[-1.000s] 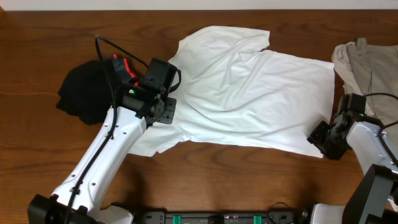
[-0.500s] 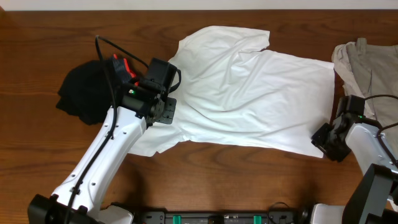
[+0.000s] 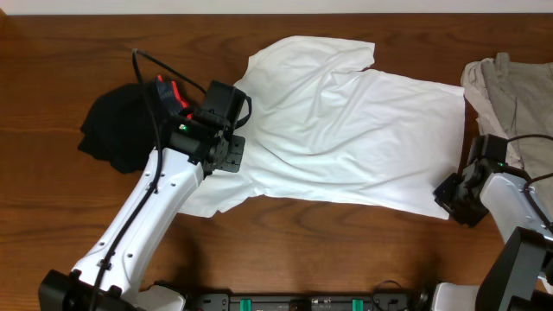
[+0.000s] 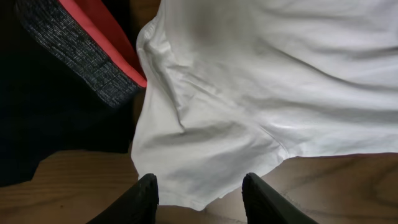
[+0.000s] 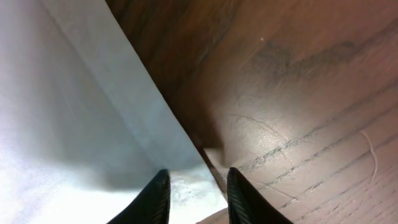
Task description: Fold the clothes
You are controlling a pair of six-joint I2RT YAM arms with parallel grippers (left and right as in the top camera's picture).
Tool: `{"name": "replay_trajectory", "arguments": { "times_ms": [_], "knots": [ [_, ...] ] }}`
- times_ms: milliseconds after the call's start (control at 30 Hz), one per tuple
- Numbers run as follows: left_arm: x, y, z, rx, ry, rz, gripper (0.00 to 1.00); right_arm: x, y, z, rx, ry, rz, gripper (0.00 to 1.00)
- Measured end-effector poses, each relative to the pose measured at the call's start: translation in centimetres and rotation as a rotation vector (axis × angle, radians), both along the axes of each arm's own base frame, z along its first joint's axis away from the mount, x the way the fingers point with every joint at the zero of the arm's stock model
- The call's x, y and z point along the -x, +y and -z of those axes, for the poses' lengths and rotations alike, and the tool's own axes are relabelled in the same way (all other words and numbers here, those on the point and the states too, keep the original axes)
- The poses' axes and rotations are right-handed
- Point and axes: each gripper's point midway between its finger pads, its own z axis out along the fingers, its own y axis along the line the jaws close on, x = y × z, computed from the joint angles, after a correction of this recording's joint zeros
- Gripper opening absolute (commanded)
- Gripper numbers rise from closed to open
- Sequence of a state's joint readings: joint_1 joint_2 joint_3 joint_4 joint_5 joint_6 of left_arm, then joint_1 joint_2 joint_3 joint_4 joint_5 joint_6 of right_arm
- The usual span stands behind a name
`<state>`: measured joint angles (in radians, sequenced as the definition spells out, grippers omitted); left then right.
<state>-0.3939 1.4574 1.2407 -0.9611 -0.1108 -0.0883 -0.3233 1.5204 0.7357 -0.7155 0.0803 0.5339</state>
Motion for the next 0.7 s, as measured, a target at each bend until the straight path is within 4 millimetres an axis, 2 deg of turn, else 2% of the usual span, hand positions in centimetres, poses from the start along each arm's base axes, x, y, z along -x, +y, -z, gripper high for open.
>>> {"name": "replay_trajectory", "arguments": {
  "times_ms": [133,200,300,467,567,700],
  "knots": [
    [0.0,0.0,0.0,0.000,0.000,0.000,0.46,0.4,0.0,0.3,0.003,0.009,0.001,0.27],
    [0.0,0.0,0.0,0.000,0.000,0.000,0.46,0.6,0.0,0.6,0.007,0.013,0.001,0.23],
    [0.0,0.0,0.0,0.000,0.000,0.000,0.46,0.6,0.0,0.7,0.009,0.007,0.000,0.01],
    [0.0,0.0,0.0,0.000,0.000,0.000,0.46,0.1,0.5,0.7,-0.019,-0.021,-0.005,0.01],
    [0.0,0.0,0.0,0.000,0.000,0.000,0.46,0.0,1.5,0.5,-0.076,-0.034,-0.031,0.01],
    [0.1,0.0,0.0,-0.001,0.003,0.000,0.46,-0.1,2.4,-1.2,-0.136,-0.063,-0.046,0.01]
  ]
}}
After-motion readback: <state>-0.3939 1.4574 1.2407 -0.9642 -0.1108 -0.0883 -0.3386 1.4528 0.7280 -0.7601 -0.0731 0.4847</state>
